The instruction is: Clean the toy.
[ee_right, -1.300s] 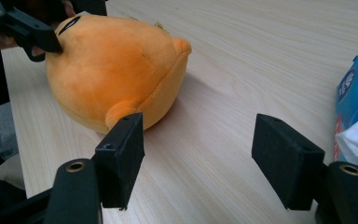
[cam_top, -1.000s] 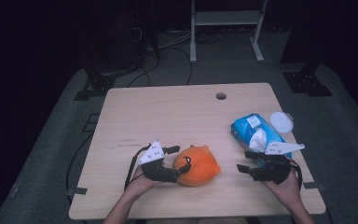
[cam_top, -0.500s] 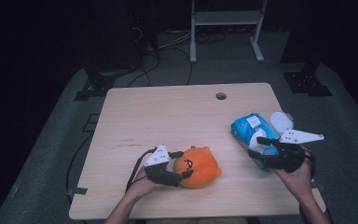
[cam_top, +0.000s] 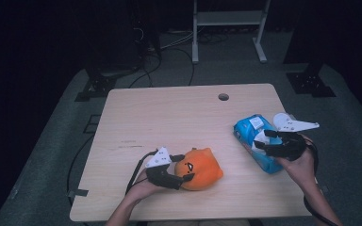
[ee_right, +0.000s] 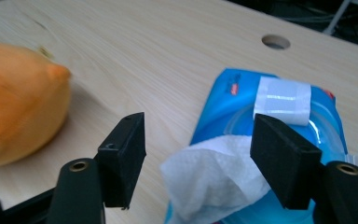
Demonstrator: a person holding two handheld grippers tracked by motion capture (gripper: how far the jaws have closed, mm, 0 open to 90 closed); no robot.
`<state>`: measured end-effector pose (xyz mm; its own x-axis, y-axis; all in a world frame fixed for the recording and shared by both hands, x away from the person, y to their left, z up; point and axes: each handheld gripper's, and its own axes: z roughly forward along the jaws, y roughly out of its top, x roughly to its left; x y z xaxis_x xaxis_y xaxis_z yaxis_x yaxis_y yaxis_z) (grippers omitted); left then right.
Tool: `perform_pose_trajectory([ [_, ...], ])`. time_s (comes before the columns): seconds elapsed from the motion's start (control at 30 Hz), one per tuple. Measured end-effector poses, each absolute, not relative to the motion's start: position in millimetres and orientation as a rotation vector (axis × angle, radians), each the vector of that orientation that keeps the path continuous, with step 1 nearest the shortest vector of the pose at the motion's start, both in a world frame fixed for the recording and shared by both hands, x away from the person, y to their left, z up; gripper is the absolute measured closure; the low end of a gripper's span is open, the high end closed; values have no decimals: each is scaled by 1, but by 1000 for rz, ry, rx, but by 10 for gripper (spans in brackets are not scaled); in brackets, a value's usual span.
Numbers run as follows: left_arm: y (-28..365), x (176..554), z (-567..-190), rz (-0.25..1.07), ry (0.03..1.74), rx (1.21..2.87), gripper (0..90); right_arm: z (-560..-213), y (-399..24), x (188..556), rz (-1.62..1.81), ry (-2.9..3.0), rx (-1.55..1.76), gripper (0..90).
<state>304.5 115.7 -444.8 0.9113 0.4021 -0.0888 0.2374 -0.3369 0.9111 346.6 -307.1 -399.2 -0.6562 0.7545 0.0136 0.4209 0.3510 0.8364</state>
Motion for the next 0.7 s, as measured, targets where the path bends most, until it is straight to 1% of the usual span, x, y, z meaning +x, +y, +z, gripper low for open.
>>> perform_pose_trajectory([
  [0.07,116,305,-445,176,466,1936,218,-406,-307,352,1185,2250,1054,361],
  [0.17,116,304,-446,176,460,1941,212,-416,-307,356,1119,2256,1079,403],
  [0.33,115,304,-448,188,432,1956,188,-422,-309,356,1067,2242,1119,538],
  [0.37,115,304,-448,188,432,1956,185,-422,-309,356,1067,2242,1119,538],
  [0.43,114,303,-448,196,420,1967,184,-423,-312,357,1056,2236,1137,633],
  [0.53,114,302,-447,201,412,1981,184,-425,-316,357,1065,2230,1166,727],
  [0.6,114,302,-447,198,416,1980,184,-425,-320,358,1102,2227,1196,781],
  [0.63,114,302,-447,198,416,1980,184,-425,-320,358,1102,2227,1196,781],
  [0.7,115,303,-447,193,417,1980,184,-424,-324,359,1121,2232,1220,827],
])
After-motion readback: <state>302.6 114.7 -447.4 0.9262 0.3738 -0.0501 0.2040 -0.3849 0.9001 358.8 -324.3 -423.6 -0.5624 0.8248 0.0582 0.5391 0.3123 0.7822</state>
